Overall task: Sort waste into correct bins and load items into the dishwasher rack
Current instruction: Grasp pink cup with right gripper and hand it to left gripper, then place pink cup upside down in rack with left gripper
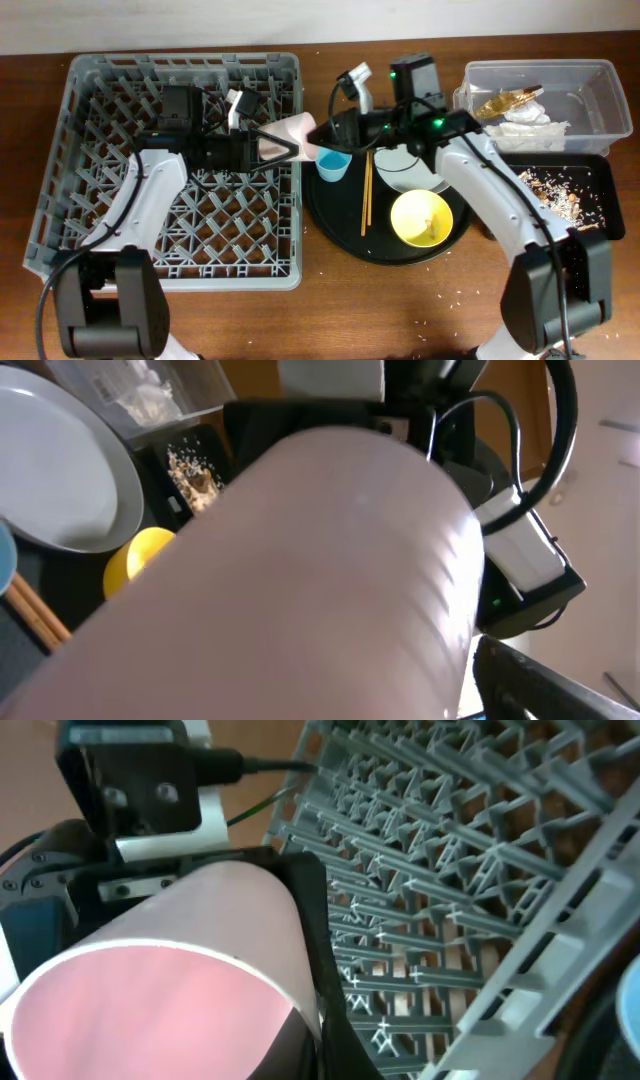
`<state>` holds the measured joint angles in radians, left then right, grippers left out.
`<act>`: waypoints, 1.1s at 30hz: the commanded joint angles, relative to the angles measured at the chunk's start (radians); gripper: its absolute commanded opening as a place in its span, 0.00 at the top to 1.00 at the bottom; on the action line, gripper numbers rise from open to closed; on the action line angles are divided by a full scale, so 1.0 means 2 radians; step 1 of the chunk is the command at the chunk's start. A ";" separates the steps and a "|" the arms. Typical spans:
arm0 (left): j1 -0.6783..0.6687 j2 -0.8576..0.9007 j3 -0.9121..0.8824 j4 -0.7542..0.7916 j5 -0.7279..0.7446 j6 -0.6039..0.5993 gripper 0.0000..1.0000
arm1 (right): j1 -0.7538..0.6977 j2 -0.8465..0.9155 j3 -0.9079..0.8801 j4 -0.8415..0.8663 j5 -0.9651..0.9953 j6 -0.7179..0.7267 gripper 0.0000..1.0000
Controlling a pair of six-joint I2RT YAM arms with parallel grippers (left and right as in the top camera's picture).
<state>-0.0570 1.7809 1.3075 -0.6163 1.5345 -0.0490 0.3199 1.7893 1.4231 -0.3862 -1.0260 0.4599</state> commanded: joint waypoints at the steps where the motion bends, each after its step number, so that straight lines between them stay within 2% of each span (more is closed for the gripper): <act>1: 0.000 0.002 0.007 0.002 0.020 0.002 0.18 | 0.010 0.010 0.001 -0.005 0.008 0.010 0.96; 3: 0.001 0.002 0.007 0.002 0.020 0.002 0.22 | 0.010 0.010 0.001 -0.010 0.001 0.010 0.96; 11: 0.025 0.002 0.007 0.007 0.020 0.002 0.21 | 0.010 0.010 0.001 -0.020 -0.024 0.008 0.96; 13: 0.028 0.002 0.007 0.007 0.020 0.002 0.13 | 0.010 0.010 0.001 -0.020 -0.028 0.008 0.96; 14: 0.029 0.002 0.007 0.007 0.020 0.002 0.07 | 0.010 0.010 0.001 -0.020 -0.030 0.008 0.96; 17: 0.029 0.002 0.007 0.009 0.020 0.002 0.05 | 0.010 0.010 0.001 -0.019 -0.031 0.008 0.96; 22: 0.029 0.002 0.007 0.009 0.020 0.002 0.35 | 0.003 0.010 0.001 -0.018 -0.033 0.008 0.96; 26: 0.029 0.002 0.007 0.011 0.020 0.002 0.43 | 0.003 0.010 0.001 -0.022 -0.033 0.005 0.94; 27: 0.029 0.002 0.007 0.013 0.020 0.002 0.44 | 0.003 0.010 0.001 -0.022 -0.033 -0.001 0.75; 29: 0.030 0.002 0.007 0.017 0.020 0.002 0.45 | 0.002 0.010 0.001 -0.022 -0.033 -0.014 0.31; 30: 0.031 0.002 0.007 0.023 0.019 0.002 0.46 | -0.001 0.010 0.001 -0.025 -0.031 -0.021 0.22; 31: 0.034 0.002 0.009 0.029 0.015 0.001 0.49 | -0.010 0.010 0.001 -0.032 -0.029 -0.020 0.01; 33: 0.037 -0.001 0.019 0.028 -0.054 -0.033 0.50 | -0.041 0.008 0.001 -0.067 -0.014 -0.034 0.02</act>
<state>0.0029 1.7844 1.3075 -0.5640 1.5528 -0.0586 0.3092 1.8038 1.4231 -0.4652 -1.0885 0.4385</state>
